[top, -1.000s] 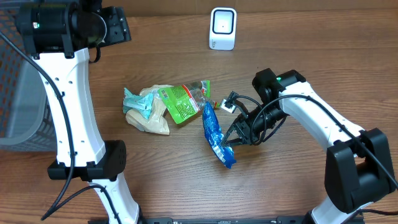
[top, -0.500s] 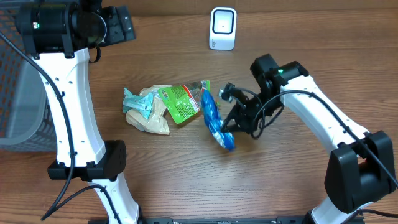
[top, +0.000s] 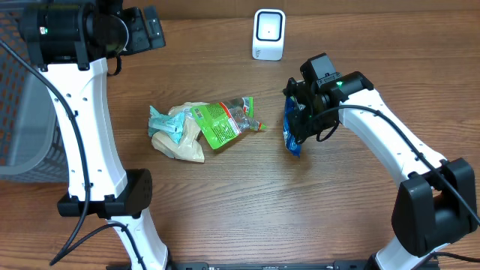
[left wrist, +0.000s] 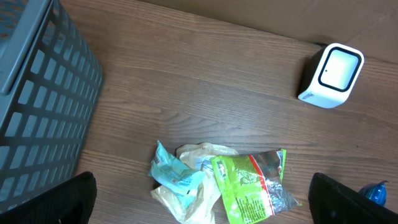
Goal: Scan the item barcode
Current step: 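Lift the Oreo pack with the right gripper toward the scanner, then hold the Oreo pack barcode in front of the white scanner, then carry the Oreo pack right and drop it at the table's right edge, then move the right gripper to the green snack packet and grasp it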
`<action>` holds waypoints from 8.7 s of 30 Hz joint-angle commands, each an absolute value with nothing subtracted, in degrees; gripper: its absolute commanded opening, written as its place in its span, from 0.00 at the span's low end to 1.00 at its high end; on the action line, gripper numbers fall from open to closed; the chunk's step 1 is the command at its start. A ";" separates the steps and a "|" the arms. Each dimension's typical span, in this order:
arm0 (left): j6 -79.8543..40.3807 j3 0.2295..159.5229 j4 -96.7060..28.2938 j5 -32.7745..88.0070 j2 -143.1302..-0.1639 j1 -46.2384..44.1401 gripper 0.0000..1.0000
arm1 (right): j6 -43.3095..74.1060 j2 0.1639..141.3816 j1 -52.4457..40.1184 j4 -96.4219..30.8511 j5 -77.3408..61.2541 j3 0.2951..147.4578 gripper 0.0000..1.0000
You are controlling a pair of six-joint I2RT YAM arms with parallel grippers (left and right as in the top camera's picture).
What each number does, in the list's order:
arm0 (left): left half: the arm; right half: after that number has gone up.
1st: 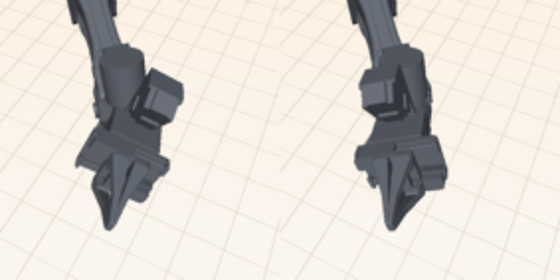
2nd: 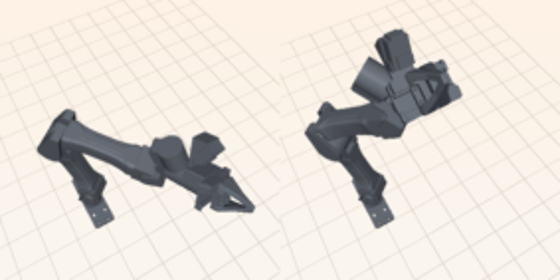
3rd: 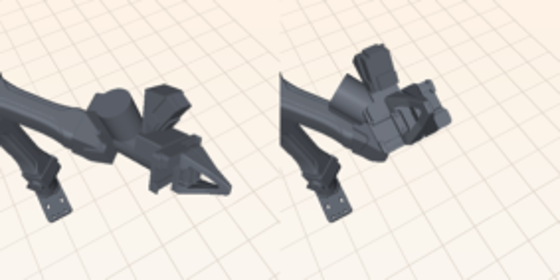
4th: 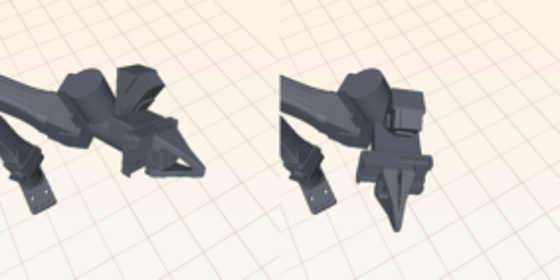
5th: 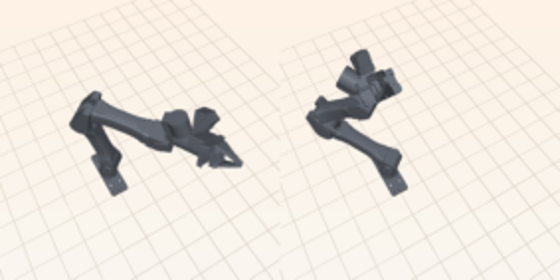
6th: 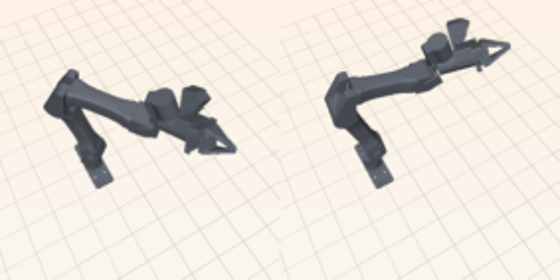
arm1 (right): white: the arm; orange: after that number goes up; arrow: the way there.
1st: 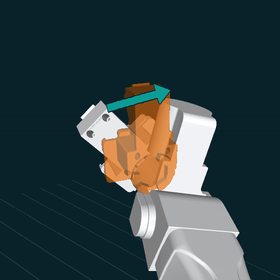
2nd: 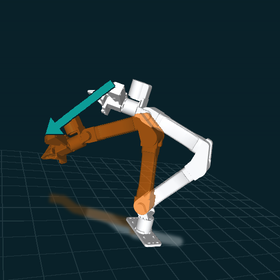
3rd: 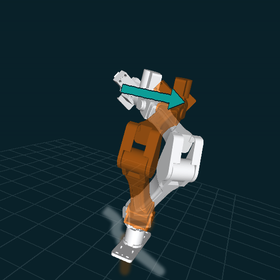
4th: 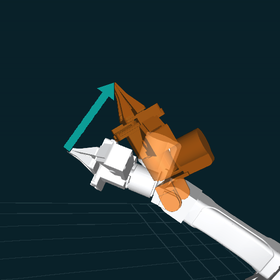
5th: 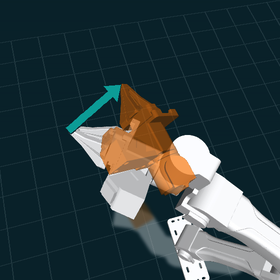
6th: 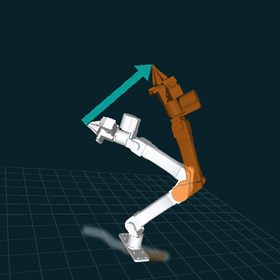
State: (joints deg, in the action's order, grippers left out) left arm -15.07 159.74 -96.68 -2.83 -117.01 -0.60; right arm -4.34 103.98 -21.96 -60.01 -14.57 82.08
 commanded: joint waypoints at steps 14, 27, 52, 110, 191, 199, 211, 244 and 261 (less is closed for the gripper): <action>-15.46 159.46 -96.79 -2.98 -115.98 -0.40 1.00 | -5.28 102.54 -12.16 -48.51 -80.09 85.23 0.04; -15.44 159.48 -96.79 -2.98 -115.98 -0.38 1.00 | 49.36 102.54 -11.94 15.35 -89.93 97.56 0.04; -15.44 159.46 -96.79 -3.01 -115.98 -0.40 1.00 | 10.39 110.61 -12.47 -25.15 -51.27 97.51 0.04; -15.44 159.48 -96.79 -3.01 -115.98 -0.38 1.00 | -56.95 135.57 -27.24 17.43 21.32 102.39 0.04; -15.44 159.46 -96.79 -2.98 -115.98 -1.13 1.00 | -11.70 104.18 13.63 -58.30 -7.60 83.13 0.04; -15.44 159.48 -96.79 -3.01 -115.98 -1.04 1.00 | -2.96 104.22 22.28 -50.39 -7.62 79.09 0.09; -15.46 159.48 -96.79 -3.01 -115.98 -1.56 1.00 | -0.23 104.22 22.63 -51.48 -35.53 81.62 1.00; -15.46 159.48 -96.79 -3.01 -115.98 -1.52 1.00 | 46.68 105.23 -25.54 -40.97 -13.28 81.30 0.87; -15.44 159.48 -96.79 -3.01 -115.98 -1.52 1.00 | 53.17 114.80 -33.45 -30.68 -12.82 79.85 0.75</action>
